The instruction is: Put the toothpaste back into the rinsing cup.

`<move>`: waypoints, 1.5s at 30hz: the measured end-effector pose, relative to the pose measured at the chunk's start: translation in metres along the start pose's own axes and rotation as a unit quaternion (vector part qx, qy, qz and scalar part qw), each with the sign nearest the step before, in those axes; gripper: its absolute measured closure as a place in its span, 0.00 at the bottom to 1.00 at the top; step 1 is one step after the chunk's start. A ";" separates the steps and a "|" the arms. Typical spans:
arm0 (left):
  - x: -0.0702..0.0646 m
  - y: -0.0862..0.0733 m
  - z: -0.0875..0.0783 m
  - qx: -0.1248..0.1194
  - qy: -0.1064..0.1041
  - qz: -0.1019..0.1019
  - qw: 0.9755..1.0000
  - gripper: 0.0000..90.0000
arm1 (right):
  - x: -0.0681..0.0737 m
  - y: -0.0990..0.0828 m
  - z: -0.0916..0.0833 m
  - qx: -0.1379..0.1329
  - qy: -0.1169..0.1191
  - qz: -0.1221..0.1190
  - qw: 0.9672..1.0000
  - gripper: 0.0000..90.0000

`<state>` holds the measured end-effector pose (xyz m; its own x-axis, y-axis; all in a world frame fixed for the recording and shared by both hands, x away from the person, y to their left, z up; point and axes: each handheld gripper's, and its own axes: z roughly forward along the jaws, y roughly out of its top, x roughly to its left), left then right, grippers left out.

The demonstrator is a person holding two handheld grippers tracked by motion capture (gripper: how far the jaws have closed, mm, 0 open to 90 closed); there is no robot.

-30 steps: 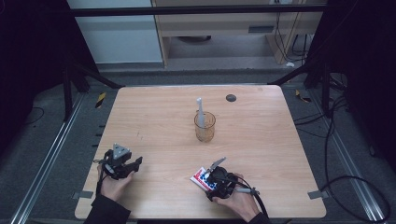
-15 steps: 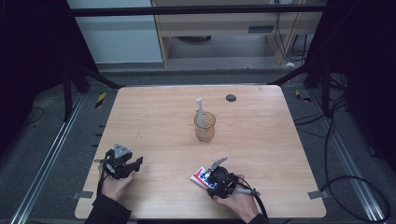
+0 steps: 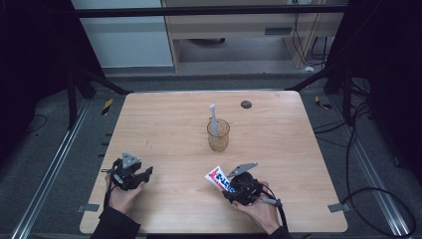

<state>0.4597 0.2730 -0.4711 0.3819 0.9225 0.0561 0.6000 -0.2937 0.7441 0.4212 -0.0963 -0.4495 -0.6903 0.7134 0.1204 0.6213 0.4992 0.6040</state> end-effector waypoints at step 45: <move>0.001 0.000 -0.001 -0.003 -0.001 0.000 1.000 0.56 | -0.065 0.016 -0.057 -0.283 -0.095 0.076 0.952 0.75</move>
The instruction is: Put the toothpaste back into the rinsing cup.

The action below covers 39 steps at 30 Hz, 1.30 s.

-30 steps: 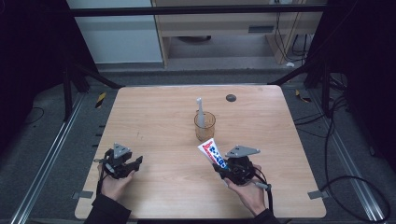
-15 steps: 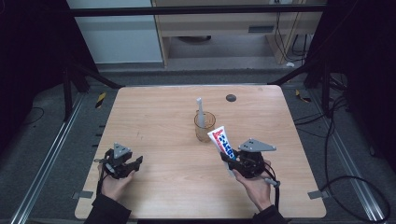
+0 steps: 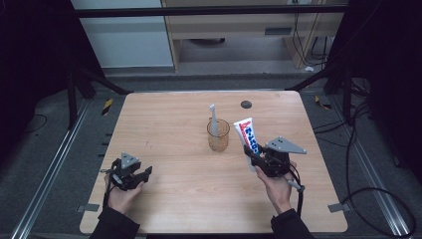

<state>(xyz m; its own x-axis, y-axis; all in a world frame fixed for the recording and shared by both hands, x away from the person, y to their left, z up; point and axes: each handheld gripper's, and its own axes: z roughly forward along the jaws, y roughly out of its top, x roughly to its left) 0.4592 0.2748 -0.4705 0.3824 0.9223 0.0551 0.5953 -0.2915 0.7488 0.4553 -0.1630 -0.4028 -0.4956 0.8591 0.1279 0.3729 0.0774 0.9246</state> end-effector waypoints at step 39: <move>0.003 0.000 -0.001 -0.005 0.005 -0.001 1.000 0.57 | -0.025 0.058 0.086 -0.120 -0.050 0.071 0.989 0.75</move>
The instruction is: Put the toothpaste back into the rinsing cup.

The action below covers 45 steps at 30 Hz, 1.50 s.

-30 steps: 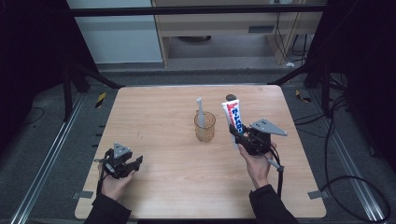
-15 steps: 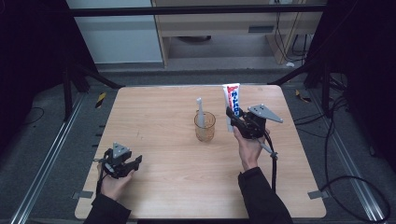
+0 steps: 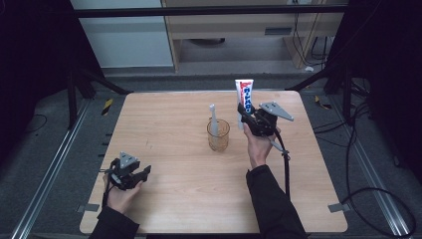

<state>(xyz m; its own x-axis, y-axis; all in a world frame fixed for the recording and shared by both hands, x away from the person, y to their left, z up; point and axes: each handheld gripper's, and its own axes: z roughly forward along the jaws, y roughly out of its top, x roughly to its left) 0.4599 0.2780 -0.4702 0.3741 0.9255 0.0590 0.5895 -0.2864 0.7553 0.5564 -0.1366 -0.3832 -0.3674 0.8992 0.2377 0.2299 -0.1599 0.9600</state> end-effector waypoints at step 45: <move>0.000 0.000 0.001 0.000 -0.001 0.002 1.000 0.57 | 0.023 -0.034 0.059 0.012 0.022 0.011 1.000 0.75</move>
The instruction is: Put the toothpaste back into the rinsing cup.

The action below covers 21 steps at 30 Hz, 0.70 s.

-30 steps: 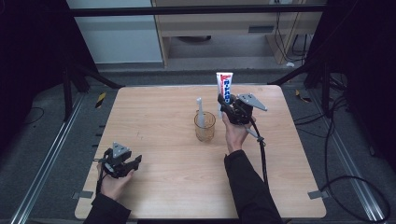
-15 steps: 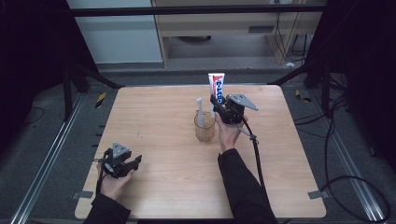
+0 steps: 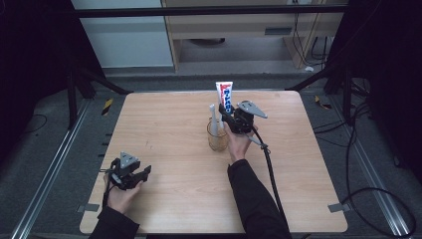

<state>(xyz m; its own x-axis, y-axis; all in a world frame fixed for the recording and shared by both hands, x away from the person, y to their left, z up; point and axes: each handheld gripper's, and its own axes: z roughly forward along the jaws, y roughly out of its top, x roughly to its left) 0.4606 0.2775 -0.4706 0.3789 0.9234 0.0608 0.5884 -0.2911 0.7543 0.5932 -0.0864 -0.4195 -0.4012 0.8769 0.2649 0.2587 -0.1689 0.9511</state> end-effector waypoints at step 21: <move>0.000 0.000 0.000 0.000 0.000 0.001 1.000 0.57 | 0.001 -0.013 0.006 0.031 0.006 -0.009 0.999 0.73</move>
<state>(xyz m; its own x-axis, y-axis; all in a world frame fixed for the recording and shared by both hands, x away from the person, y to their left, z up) 0.4605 0.2773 -0.4706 0.3791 0.9233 0.0621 0.5885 -0.2923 0.7538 0.5942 -0.0804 -0.4329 -0.4165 0.8741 0.2501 0.3046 -0.1251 0.9442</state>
